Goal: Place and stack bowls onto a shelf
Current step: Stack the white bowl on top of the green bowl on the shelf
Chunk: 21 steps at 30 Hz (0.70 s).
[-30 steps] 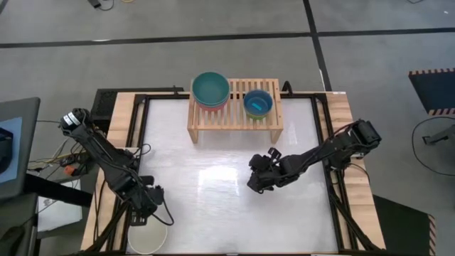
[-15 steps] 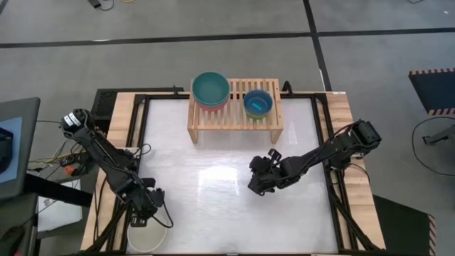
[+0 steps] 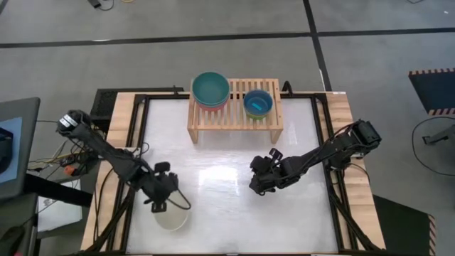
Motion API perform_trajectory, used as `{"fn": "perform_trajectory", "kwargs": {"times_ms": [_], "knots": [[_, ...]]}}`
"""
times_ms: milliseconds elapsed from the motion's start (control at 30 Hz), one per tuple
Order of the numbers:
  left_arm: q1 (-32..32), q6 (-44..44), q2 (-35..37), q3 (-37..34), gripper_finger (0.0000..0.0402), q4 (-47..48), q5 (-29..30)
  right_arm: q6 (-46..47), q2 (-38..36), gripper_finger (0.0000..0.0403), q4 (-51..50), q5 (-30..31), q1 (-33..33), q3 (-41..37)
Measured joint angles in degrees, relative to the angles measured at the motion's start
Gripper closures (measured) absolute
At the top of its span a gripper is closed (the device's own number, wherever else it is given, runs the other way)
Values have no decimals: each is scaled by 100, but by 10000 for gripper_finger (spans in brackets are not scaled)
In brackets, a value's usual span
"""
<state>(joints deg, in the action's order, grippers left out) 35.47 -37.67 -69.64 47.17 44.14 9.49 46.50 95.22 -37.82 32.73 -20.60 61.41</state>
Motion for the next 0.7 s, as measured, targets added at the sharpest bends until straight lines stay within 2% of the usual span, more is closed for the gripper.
{"fn": "perform_trajectory", "kwargs": {"times_ms": [167,367,467,600,700], "knots": [[-590,1130,309,576,401,2,462,2,0,235,-44,0,0,0],[-1723,1862,762,1370,401,-103,2076,-2,0,235,-75,0,0,0],[-2526,2279,791,1767,401,-378,2585,-41,0,235,-75,0,24,0],[-3598,2925,771,2321,401,-1174,2785,-48,0,235,-73,0,88,2],[-4376,3241,773,2643,401,-1905,2523,-76,0,235,-74,2,92,2]]}}
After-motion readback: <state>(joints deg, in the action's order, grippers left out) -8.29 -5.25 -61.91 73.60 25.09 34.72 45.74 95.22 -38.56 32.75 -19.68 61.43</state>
